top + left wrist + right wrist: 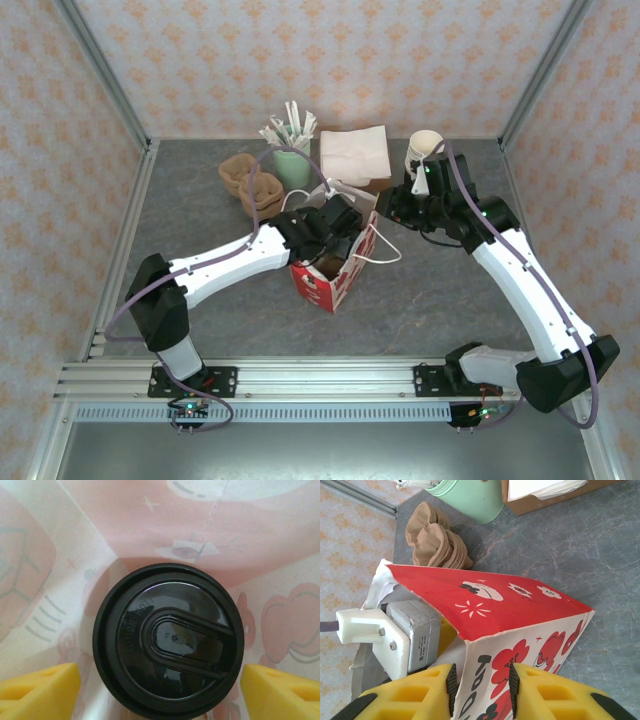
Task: Pack the takeout coffee
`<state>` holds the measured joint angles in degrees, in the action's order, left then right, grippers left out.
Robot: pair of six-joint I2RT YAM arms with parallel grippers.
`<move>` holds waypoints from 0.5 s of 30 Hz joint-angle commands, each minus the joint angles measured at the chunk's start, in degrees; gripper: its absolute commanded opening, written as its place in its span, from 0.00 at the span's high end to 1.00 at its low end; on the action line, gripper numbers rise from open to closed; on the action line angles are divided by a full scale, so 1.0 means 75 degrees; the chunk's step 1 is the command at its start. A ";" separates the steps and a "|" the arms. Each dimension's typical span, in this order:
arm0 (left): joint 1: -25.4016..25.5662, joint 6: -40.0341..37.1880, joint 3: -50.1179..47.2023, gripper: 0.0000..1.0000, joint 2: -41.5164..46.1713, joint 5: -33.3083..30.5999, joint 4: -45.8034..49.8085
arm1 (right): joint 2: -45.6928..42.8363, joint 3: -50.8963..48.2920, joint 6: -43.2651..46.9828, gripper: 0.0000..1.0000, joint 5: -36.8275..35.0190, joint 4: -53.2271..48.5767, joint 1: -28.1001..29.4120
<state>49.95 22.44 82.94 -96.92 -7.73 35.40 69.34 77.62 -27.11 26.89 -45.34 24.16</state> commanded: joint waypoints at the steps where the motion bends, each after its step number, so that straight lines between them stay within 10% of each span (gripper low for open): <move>1: 0.0054 -0.0077 0.0337 0.13 0.0283 -0.0183 0.0432 | -0.0157 -0.0120 0.0103 0.64 0.0082 0.0163 -0.0046; 15: 0.0055 -0.0036 0.0614 0.12 0.0232 -0.0288 0.0871 | -0.0067 -0.0267 0.0053 0.64 0.0098 0.0374 -0.0038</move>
<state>49.95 22.48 85.58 -96.90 -7.94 40.27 69.30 76.64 -27.14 27.31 -44.10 24.16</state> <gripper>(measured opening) 0.882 0.363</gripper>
